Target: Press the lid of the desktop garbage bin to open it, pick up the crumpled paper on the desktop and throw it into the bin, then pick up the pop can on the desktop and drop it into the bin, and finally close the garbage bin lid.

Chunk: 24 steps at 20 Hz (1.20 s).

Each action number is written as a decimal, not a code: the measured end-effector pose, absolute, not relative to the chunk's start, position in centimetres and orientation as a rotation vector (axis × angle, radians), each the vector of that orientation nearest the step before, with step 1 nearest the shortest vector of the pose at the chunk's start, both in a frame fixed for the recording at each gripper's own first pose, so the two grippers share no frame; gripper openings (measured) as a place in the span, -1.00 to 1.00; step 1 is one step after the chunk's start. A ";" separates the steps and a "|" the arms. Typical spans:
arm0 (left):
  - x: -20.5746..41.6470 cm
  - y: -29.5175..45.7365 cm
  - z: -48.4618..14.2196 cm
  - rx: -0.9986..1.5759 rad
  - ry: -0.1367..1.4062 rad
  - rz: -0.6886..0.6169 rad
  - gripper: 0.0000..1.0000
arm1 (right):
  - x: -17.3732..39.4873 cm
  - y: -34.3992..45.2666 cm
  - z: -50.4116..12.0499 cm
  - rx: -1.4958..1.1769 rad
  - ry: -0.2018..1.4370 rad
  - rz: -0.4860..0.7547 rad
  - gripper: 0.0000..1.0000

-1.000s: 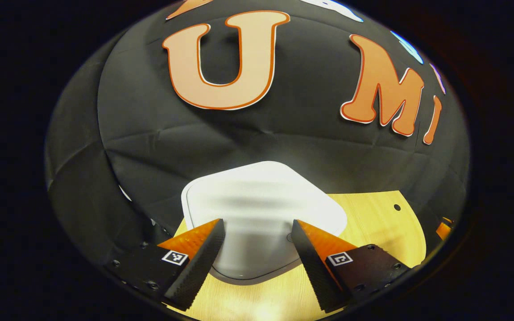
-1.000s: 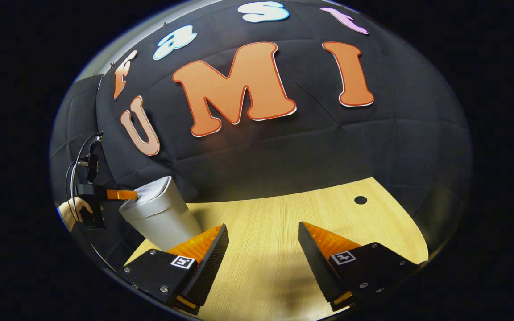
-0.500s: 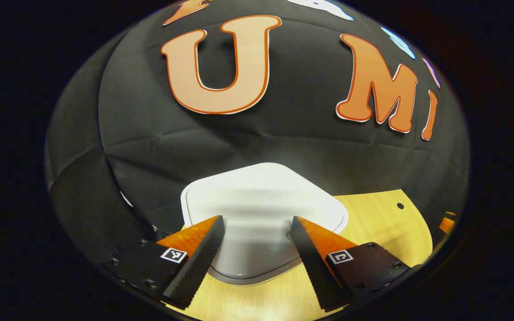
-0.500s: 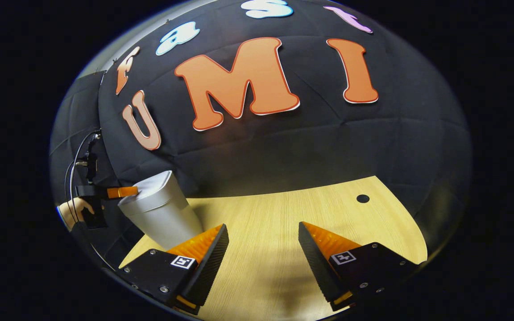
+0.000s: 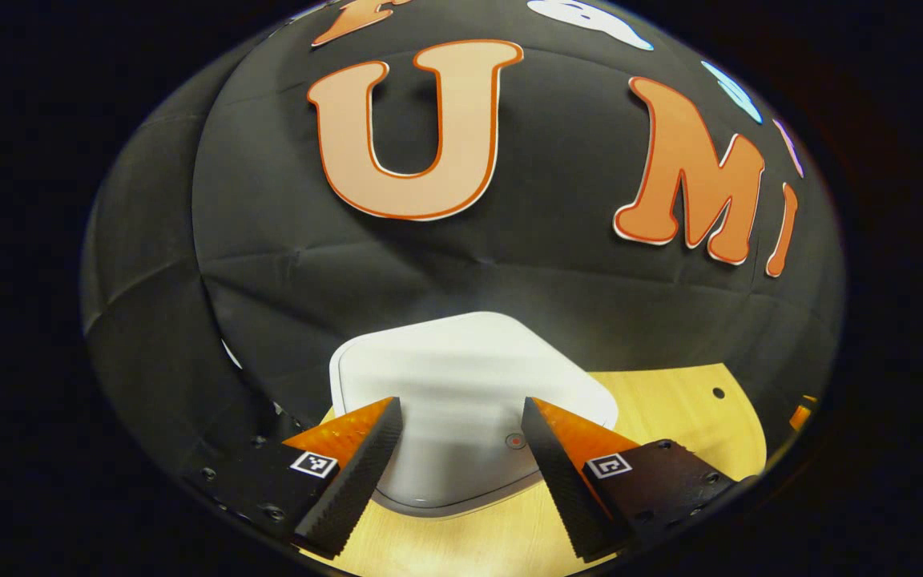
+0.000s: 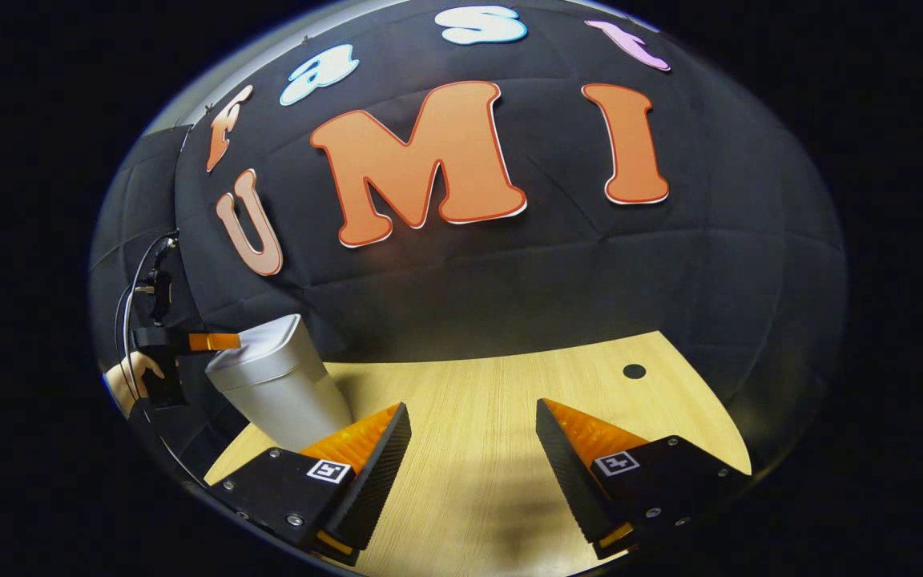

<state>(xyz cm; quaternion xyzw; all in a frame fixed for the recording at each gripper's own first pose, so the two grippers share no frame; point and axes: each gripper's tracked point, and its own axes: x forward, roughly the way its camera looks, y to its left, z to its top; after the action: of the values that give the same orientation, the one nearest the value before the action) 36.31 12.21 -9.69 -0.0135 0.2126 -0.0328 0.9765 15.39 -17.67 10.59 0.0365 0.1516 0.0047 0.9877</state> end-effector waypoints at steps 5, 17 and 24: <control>35.7 8.6 -4.7 0.006 0.323 -0.130 0.92 | 15.7 -17.7 12.4 0.062 0.267 -0.003 0.88; 27.9 -2.3 2.6 -0.082 0.097 -0.323 0.91 | 14.3 -17.7 15.4 0.012 0.170 -0.054 0.89; 23.7 -2.4 -1.7 -0.094 0.076 -0.291 0.89 | 12.3 -18.3 14.9 -0.008 0.132 -0.112 0.88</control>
<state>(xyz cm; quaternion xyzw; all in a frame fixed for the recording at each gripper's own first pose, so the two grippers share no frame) 23.66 -2.45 -1.68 -0.0468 0.0381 -0.1451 0.9876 12.32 -18.28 14.92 -0.0040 0.0660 -0.0558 0.9963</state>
